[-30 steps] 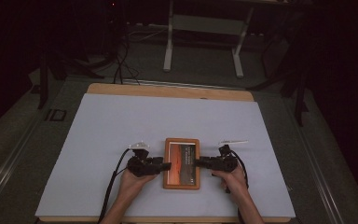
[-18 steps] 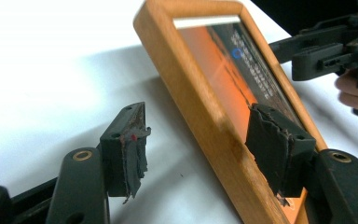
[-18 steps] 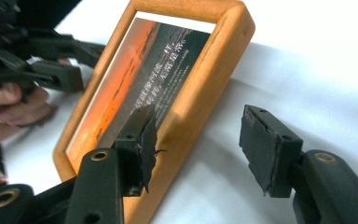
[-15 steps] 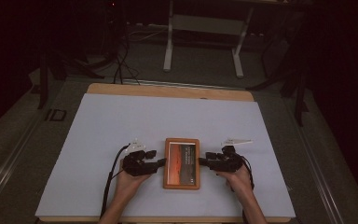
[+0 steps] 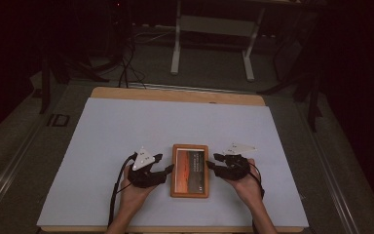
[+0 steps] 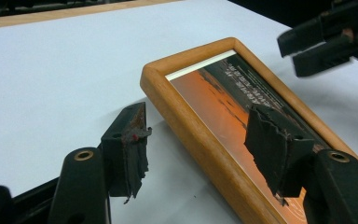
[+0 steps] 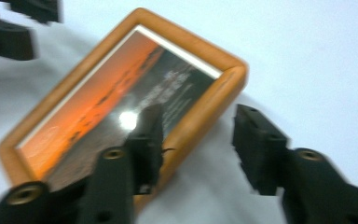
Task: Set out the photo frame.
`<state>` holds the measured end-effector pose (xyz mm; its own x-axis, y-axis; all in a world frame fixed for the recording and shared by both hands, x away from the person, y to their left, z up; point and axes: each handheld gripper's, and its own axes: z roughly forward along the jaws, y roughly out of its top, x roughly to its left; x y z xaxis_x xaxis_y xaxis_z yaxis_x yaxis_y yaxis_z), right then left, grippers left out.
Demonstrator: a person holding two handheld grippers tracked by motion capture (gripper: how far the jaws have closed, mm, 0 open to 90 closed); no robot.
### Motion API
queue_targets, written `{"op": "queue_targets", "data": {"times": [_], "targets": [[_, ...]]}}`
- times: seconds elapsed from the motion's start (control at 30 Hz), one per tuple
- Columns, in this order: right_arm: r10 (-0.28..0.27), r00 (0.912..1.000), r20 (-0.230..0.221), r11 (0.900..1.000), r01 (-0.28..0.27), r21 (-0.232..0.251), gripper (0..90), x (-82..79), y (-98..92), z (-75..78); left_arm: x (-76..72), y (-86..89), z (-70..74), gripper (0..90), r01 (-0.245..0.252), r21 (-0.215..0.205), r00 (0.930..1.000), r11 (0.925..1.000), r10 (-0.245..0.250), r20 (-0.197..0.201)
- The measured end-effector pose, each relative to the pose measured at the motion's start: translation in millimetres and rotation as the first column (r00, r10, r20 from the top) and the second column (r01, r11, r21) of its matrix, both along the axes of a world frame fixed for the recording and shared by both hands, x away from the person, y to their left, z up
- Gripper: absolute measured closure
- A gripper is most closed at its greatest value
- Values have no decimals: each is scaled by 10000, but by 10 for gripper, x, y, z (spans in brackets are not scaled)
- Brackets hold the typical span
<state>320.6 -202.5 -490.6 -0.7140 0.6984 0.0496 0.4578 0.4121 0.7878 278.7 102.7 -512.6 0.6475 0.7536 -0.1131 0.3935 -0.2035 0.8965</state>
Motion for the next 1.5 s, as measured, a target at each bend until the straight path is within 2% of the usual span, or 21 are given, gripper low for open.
{"op": "queue_targets", "data": {"times": [0.07,0.13,0.2,0.4,0.67,1.13,1.5], "targets": [[-13,9998,191,9995,19,-300,715,13,17,16,-22,9,5,398,20,-34,10000,10000,-20,-17],[-21,9992,400,9995,33,-309,835,20,41,29,-38,16,4,399,-10,-73,10000,10000,10,-71],[31,9985,553,9993,-11,-372,895,42,78,37,-48,17,0,397,-11,-112,9999,9999,9,-159],[189,9964,822,9975,-132,-692,900,160,246,33,-66,14,9,391,57,-217,9997,9997,-62,-244],[52,9968,803,9974,5,-715,900,298,380,-22,-74,58,27,388,30,-360,9995,9993,-42,-325],[-60,9963,857,9959,137,-896,900,332,342,-59,-87,77,56,387,119,-685,9988,9976,-151,-466],[-498,9981,355,9949,527,-857,900,387,192,-184,-99,67,82,379,284,-1082,9974,9937,-354,-629]]}}
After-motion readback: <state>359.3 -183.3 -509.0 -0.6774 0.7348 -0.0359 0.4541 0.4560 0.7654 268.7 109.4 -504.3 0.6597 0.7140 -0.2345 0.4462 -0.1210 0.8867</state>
